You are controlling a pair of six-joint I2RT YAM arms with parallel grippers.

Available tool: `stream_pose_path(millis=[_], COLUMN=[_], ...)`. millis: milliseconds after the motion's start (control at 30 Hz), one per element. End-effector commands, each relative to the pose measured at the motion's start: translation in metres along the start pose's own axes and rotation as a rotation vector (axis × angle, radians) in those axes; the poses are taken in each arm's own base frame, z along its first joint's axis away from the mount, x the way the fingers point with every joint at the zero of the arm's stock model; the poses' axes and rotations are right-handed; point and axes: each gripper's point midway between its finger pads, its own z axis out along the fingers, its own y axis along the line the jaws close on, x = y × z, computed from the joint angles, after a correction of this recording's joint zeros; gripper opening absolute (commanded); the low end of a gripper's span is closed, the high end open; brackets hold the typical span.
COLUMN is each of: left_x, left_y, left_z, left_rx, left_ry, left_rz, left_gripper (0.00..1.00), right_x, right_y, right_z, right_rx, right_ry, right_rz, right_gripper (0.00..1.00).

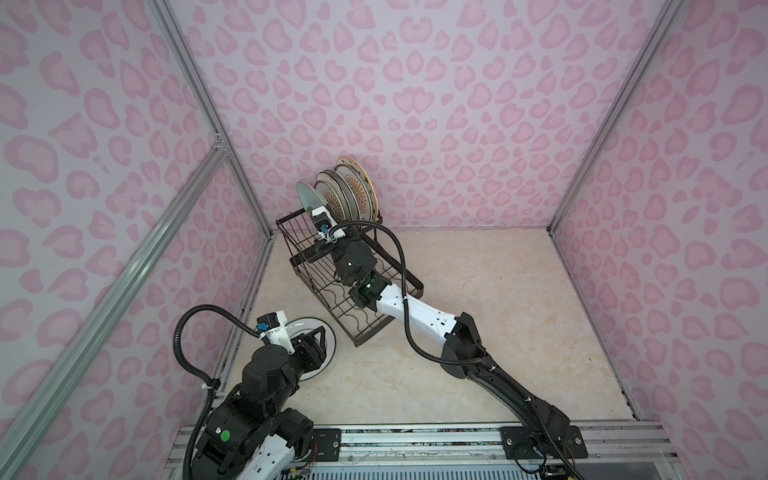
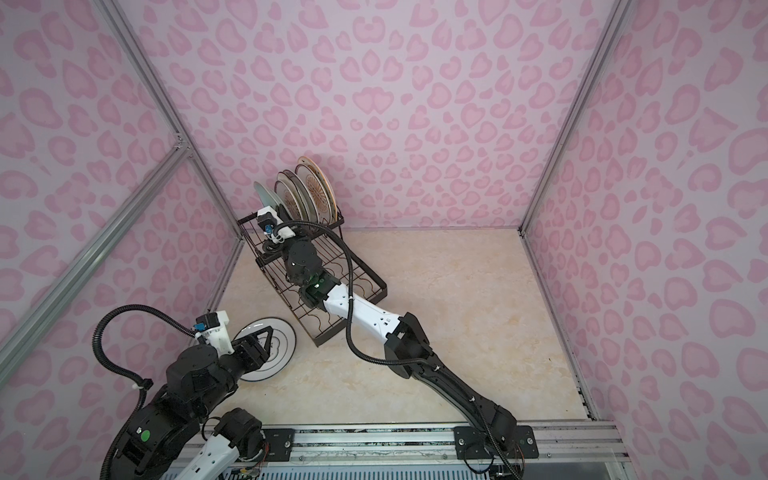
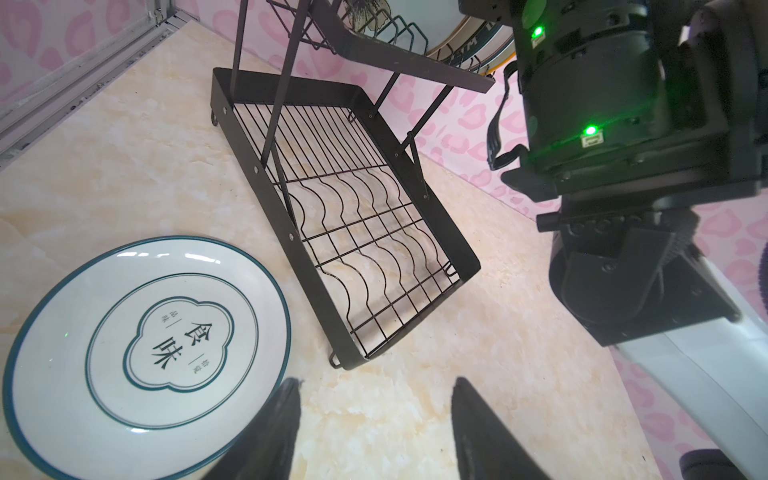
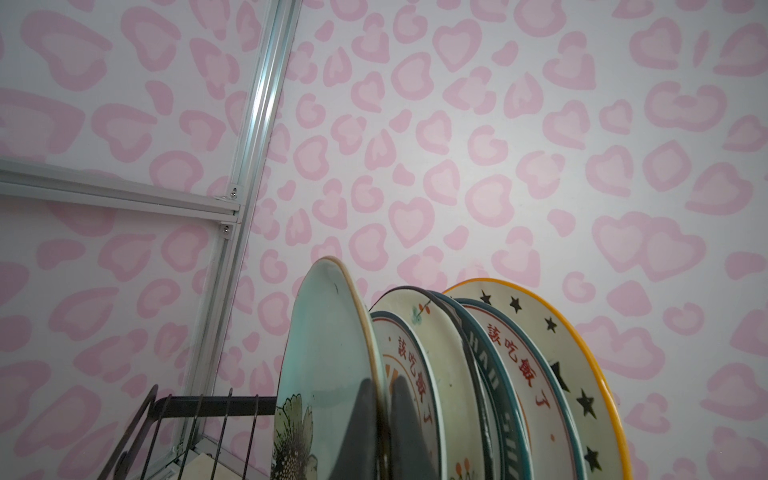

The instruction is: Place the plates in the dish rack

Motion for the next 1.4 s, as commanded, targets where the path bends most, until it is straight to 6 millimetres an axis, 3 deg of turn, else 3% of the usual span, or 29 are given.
stream_pose_path(millis=[0, 533, 933, 1367], left_x=[-0.006, -0.014, -0.014, -0.024], left_y=[0.001, 0.001, 0.005, 0.002], left_z=[-0.003, 0.000, 0.010, 0.009], left_rx=[-0.009, -0.065, -0.151, -0.155], left_ry=[-0.022, -0.012, 0.042, 0.010], left_rz=[0.013, 0.014, 0.045, 0.042], left_gripper=[0.61, 0.60, 0.61, 0.61], right_x=[-0.042, -0.065, -0.073, -0.080], right_y=[-0.023, -0.034, -0.068, -0.084], right_z=[-0.002, 0.000, 0.013, 0.020], right_rx=[0.065, 0.055, -0.085, -0.061], right_ry=[-0.134, -0.142, 0.009, 0.015], right_rz=[0.109, 0.180, 0.290, 0.292], right_gripper=[0.00, 0.00, 0.00, 0.00])
